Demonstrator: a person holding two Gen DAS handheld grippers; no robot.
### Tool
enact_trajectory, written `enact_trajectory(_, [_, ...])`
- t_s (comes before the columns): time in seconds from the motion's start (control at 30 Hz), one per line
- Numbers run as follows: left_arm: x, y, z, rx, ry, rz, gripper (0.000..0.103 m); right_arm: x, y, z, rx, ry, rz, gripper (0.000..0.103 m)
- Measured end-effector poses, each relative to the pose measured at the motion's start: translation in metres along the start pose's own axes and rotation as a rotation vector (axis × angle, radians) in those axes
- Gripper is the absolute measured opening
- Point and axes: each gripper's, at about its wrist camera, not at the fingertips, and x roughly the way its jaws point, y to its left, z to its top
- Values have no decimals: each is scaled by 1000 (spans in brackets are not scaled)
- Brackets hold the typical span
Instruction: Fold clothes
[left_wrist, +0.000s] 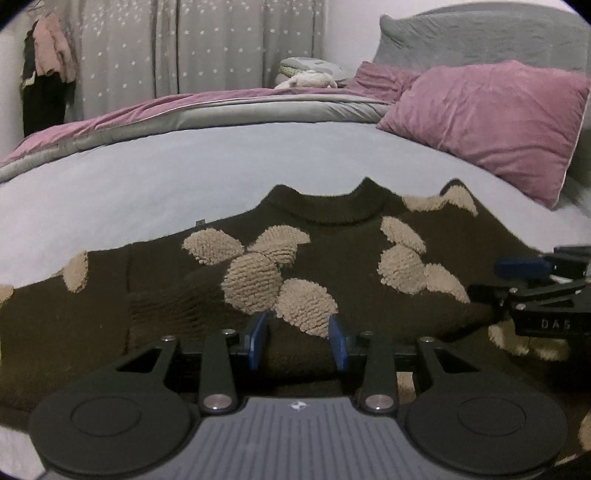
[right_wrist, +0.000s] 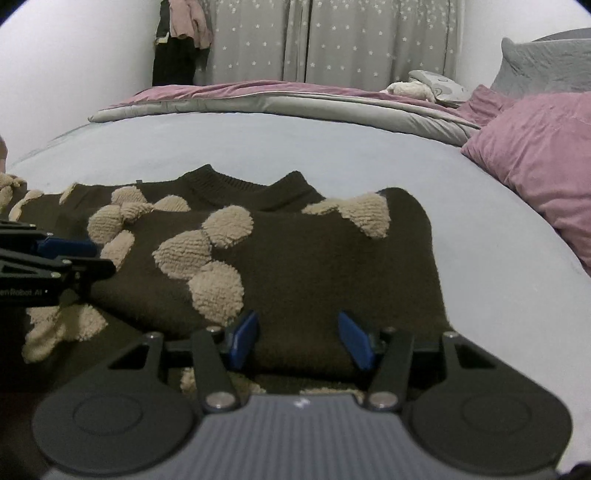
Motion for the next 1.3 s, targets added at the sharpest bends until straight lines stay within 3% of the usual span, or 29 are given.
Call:
enact_trajectory(0.23, [-12,0,10,14,-73,-5,37,-10,-1,18,60,-49,30,56])
enact_trajectory(0.4, [-5,0,3,43,-17,-7,38,-11,20,23,49,-59,93,57])
enact_trajectory(0.6, [-2,10,0,17,22,-35,40,7,31,11,20,3,88,59])
enact_trajectory(0.8, [-13,21,12,2,-54,-1,40,0,26,25,49,-19,85,59])
enact_trajectory(1.03, [1,29,13,7,-27,21,40,-3,-3,41,99,-99,-29,62])
enact_trajectory(1.3, [11,36,8,6,7,28,42,33,-27,70,21,-116,-126,63])
